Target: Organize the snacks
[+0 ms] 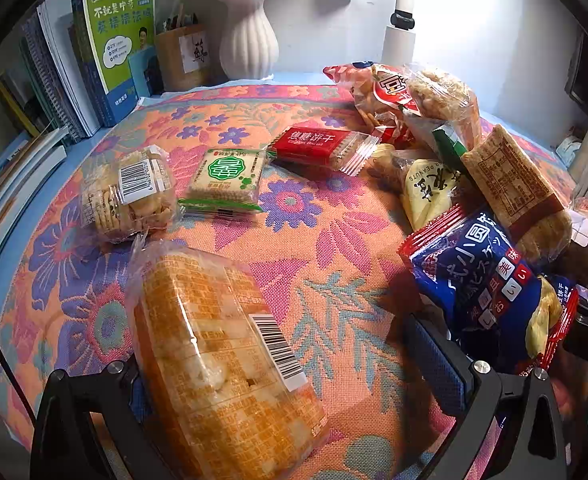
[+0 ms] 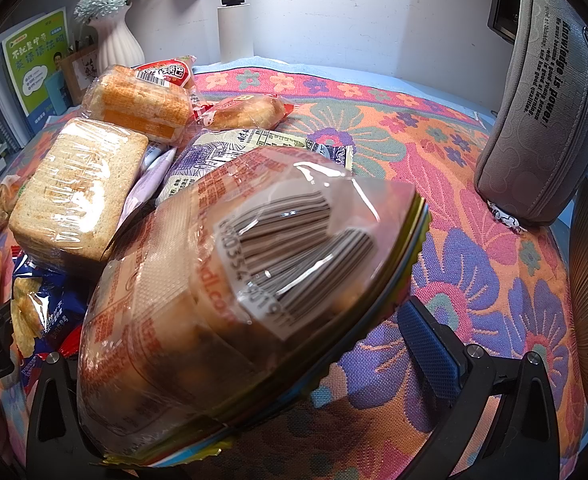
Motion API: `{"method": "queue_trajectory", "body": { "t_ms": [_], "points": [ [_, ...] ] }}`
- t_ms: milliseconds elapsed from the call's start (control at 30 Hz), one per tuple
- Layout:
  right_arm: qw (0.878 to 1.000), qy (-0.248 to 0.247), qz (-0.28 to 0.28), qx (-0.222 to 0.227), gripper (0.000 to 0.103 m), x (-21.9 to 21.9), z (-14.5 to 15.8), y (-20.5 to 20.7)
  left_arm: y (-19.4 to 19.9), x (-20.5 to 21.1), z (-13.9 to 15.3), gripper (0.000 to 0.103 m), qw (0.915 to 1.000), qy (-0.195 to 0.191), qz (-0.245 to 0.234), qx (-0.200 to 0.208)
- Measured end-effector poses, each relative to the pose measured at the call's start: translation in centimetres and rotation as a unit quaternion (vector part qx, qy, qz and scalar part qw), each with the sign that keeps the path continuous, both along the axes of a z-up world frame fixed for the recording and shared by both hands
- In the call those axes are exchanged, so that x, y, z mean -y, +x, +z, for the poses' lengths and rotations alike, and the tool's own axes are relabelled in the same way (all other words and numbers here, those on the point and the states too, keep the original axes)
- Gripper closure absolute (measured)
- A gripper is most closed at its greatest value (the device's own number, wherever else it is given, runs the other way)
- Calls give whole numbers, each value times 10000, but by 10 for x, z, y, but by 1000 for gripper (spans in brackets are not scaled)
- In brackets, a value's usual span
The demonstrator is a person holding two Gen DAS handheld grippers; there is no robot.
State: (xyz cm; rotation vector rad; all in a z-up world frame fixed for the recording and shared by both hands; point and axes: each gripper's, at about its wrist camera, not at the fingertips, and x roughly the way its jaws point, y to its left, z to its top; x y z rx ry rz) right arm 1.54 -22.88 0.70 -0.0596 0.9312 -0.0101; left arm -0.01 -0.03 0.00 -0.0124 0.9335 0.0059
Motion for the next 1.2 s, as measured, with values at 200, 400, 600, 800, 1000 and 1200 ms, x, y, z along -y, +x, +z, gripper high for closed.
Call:
{"method": "queue_trajectory", "body": {
  "t_ms": [200, 400, 600, 800, 1000, 1200],
  "points": [
    [10000, 1, 0, 0, 0, 0, 0, 0, 0, 0, 0, 0, 10000, -5, -1, 3],
    [10000, 1, 0, 0, 0, 0, 0, 0, -2, 2, 0, 0, 10000, -15, -2, 6],
    [10000, 2, 0, 0, 0, 0, 0, 0, -2, 2, 0, 0, 10000, -14, -3, 8],
    [9998, 63, 83, -166, 0, 2, 2, 1, -3, 2, 1, 0, 10000, -11, 3, -4],
    [9971, 68, 645, -386, 0, 8, -2, -5, -4, 2, 0, 0, 10000, 39, -5, -6],
    [9971, 61, 685, -333, 0, 12, 2, -14, -21, 2, 3, 0, 9998, -11, -190, 40]
  ]
}}
